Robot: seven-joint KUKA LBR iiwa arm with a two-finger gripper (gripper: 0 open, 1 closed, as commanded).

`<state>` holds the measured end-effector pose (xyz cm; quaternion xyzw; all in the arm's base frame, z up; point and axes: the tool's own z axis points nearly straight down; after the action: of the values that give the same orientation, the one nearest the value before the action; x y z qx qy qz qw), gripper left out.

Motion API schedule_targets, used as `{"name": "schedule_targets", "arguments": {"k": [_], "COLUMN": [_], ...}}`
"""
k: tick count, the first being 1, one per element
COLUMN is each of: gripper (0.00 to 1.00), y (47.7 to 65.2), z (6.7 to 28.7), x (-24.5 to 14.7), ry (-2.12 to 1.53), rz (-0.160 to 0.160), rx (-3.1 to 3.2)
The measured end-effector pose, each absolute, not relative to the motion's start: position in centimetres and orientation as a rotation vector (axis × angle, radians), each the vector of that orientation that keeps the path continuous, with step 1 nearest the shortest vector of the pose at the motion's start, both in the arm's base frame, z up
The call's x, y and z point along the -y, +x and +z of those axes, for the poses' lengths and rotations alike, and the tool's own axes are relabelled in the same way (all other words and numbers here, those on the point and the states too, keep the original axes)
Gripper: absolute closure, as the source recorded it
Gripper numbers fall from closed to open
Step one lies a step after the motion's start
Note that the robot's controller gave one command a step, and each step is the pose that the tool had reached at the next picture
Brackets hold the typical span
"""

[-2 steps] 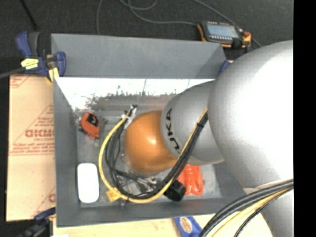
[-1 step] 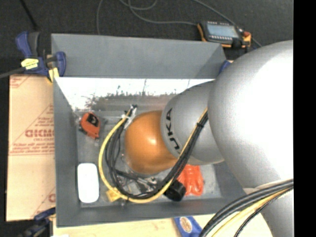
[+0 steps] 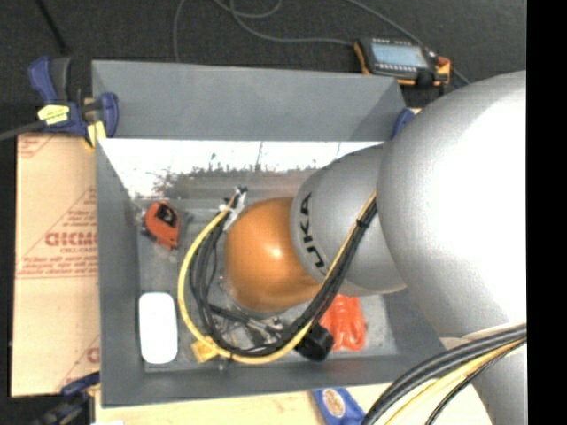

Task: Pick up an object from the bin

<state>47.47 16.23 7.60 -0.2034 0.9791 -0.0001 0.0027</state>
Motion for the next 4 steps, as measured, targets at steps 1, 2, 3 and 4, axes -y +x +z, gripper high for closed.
{"name": "schedule_targets", "arguments": {"k": [1, 2, 3, 4], "gripper": [1.00, 1.00, 1.00, 1.00], "y": [47.2, 47.4, 47.5, 47.5], "z": [9.7, 11.6, 12.7, 13.1], "x": [-16.2, -16.2, -16.2, -16.2], "ry": [-0.640, -0.638, -0.635, -0.634], "rz": [-0.002, -0.001, 0.000, 0.000], "rx": [-3.082, -3.076, -3.071, -3.074]}}
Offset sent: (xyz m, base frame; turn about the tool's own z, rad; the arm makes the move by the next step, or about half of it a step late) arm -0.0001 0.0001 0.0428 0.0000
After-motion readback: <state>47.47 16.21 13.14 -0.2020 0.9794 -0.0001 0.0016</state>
